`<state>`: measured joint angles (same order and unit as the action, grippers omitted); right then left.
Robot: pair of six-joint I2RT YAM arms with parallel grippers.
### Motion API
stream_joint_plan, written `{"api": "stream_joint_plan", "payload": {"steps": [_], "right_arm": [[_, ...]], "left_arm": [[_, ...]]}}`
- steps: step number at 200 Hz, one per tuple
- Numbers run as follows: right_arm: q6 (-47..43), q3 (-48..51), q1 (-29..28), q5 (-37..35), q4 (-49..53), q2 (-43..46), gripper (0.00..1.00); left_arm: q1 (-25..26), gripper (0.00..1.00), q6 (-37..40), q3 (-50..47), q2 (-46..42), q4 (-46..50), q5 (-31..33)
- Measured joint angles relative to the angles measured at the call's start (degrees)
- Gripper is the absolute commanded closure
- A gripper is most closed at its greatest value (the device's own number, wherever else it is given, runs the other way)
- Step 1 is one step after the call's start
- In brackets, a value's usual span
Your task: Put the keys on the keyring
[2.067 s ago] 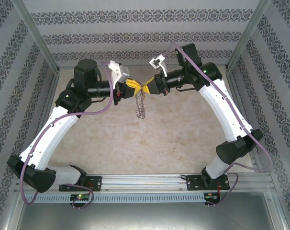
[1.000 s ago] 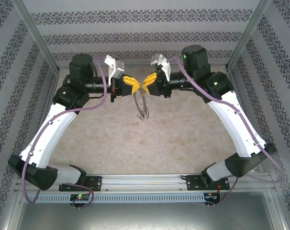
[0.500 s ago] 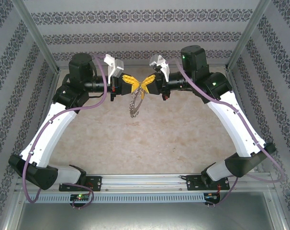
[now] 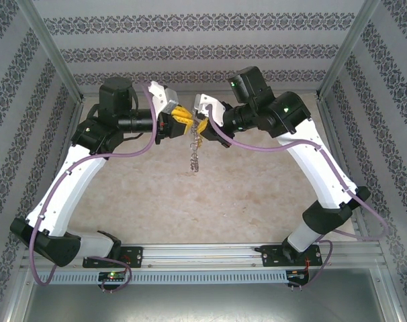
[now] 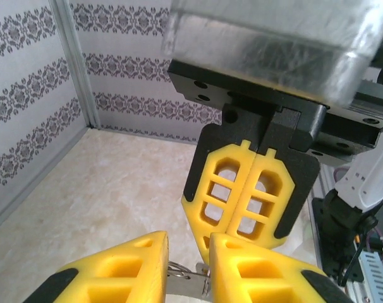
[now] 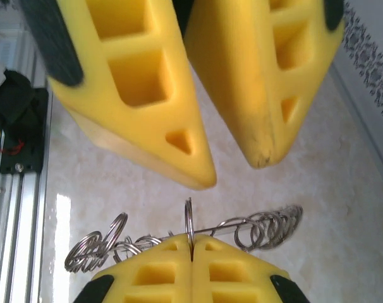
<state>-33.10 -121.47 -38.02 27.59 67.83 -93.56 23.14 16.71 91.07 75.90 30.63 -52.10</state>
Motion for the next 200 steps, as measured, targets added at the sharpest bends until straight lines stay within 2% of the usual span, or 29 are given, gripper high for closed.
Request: {"api": "stream_joint_plan", "payload": {"steps": [65,200], "right_arm": [[-1.9,-1.0,0.0,-1.5,3.8,-0.3,1.0],[-1.8,-1.0,-0.9,-1.2,4.1,-0.3,1.0]], "left_arm": [[1.8,0.76,4.1,-0.1,-0.4,6.3,2.7],[3.9,0.72,4.0,-4.2,-0.5,6.1,2.7]]}}
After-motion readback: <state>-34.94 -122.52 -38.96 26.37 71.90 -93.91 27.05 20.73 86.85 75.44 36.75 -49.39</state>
